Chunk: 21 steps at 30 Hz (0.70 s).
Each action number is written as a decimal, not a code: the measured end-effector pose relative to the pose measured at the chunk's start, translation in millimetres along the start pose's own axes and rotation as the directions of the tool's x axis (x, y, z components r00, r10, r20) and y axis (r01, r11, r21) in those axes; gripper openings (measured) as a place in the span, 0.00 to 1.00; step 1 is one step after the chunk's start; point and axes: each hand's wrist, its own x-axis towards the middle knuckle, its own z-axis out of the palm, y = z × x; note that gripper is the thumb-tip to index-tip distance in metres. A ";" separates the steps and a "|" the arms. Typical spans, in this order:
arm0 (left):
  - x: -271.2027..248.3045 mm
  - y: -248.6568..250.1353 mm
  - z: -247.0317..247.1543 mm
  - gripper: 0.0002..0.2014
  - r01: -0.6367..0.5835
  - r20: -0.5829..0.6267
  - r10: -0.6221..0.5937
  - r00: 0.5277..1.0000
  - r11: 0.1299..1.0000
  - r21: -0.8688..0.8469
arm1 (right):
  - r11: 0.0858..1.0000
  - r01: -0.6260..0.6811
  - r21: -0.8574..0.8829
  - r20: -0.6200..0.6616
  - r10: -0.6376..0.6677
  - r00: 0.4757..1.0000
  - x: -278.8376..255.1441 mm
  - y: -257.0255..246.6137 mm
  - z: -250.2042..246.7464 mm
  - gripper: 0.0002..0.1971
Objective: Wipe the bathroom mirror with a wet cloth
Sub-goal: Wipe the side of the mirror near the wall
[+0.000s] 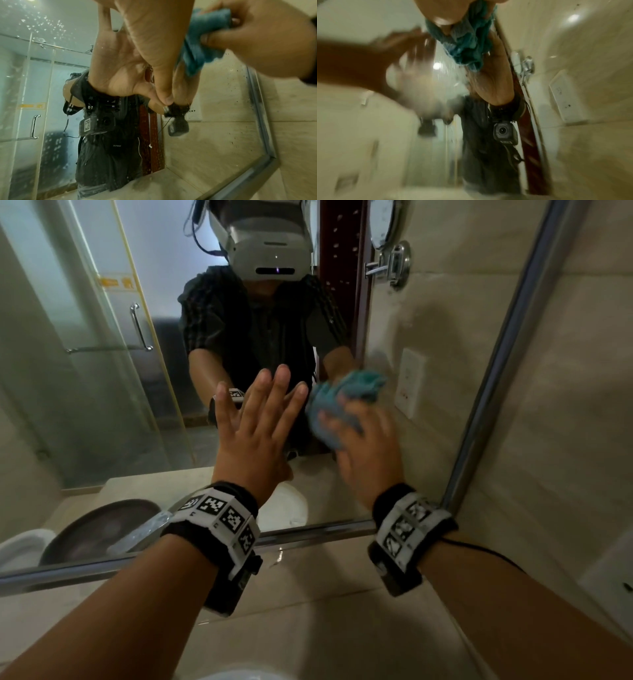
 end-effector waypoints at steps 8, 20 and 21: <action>-0.5 2.0 -6.7 0.66 0.037 0.078 -0.040 0.996 0.998 0.043 | 0.999 -0.023 0.044 -0.092 0.027 0.995 22.2 27.7 -29.1 0.21; 4.4 34.5 -26.1 0.65 -0.045 0.052 0.046 0.998 0.999 -0.004 | 0.998 0.015 0.058 0.223 -0.028 0.974 -23.0 49.0 -36.9 0.21; 7.0 35.8 -25.3 0.65 -0.049 0.067 0.049 0.997 0.999 -0.004 | 0.994 -0.100 0.053 0.145 0.092 0.985 -7.2 50.7 -46.5 0.22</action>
